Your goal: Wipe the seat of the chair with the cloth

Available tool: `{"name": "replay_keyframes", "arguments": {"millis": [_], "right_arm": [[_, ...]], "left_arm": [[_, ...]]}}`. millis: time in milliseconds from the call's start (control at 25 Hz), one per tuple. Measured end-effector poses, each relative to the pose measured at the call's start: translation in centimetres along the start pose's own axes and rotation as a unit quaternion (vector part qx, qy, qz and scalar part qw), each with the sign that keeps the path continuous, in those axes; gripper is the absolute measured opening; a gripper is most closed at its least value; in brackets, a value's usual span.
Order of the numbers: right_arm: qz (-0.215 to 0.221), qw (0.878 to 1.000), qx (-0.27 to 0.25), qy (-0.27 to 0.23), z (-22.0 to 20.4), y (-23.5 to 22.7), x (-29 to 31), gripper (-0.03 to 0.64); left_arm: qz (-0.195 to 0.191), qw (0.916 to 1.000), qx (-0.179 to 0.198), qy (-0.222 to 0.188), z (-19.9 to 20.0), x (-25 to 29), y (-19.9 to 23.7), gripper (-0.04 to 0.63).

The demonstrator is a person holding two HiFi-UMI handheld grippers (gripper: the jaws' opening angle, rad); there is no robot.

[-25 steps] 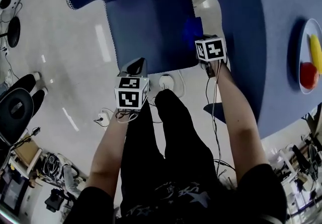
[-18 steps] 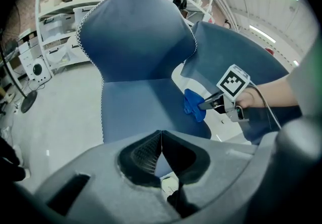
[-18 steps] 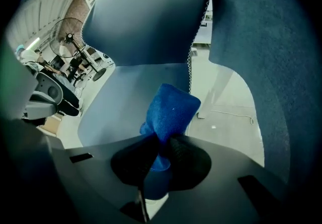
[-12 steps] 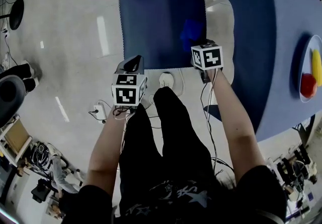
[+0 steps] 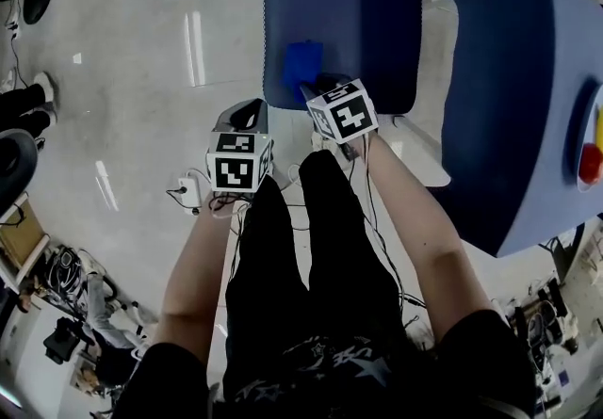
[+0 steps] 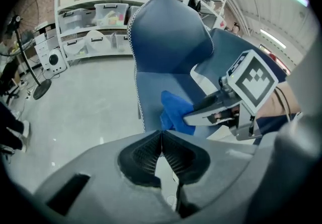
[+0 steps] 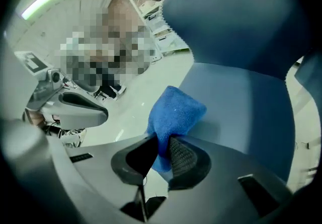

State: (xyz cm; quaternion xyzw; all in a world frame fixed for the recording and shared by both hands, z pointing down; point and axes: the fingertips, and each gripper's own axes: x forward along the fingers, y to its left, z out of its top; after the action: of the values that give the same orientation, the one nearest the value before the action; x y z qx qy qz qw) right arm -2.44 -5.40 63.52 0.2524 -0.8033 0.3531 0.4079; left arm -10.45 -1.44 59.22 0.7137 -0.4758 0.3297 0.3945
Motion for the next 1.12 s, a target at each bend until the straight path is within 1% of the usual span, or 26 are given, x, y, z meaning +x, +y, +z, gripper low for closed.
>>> {"name": "replay_keyframes", "arguments": {"millis": [200,280,400,560,720,880,1120], "right_arm": [[0.035,0.999,-0.037,0.015,-0.2,4.8,2.7,0.055],[0.035,0.998,-0.045,0.023,-0.4,5.7,3.9,0.055],[0.022,0.998,-0.042,0.031,-1.1,5.6,4.7,0.055],[0.002,0.999,-0.025,0.036,-2.6,4.5,4.9,0.055],[-0.020,0.999,-0.006,0.039,-3.6,2.7,4.0,0.055],[-0.043,0.998,0.027,0.036,-5.2,-0.2,1.9,0.055],[-0.074,0.995,0.065,0.031,-7.9,-4.9,-2.0,0.055]], "left_arm": [[0.000,0.9999,-0.012,0.002,-1.5,-1.2,1.1,0.020],[-0.002,0.9999,-0.015,0.002,-2.0,-1.6,1.7,0.020],[-0.004,0.9999,-0.013,0.005,-2.9,-2.0,2.0,0.020],[-0.008,0.9999,-0.005,0.014,-4.5,-2.2,2.2,0.020],[-0.012,0.9997,0.007,0.019,-4.6,-2.2,2.2,0.020],[-0.022,0.9992,0.025,0.023,-3.9,-1.7,0.3,0.020],[-0.027,0.9980,0.048,0.030,-2.7,-0.9,-2.7,0.020]]}}
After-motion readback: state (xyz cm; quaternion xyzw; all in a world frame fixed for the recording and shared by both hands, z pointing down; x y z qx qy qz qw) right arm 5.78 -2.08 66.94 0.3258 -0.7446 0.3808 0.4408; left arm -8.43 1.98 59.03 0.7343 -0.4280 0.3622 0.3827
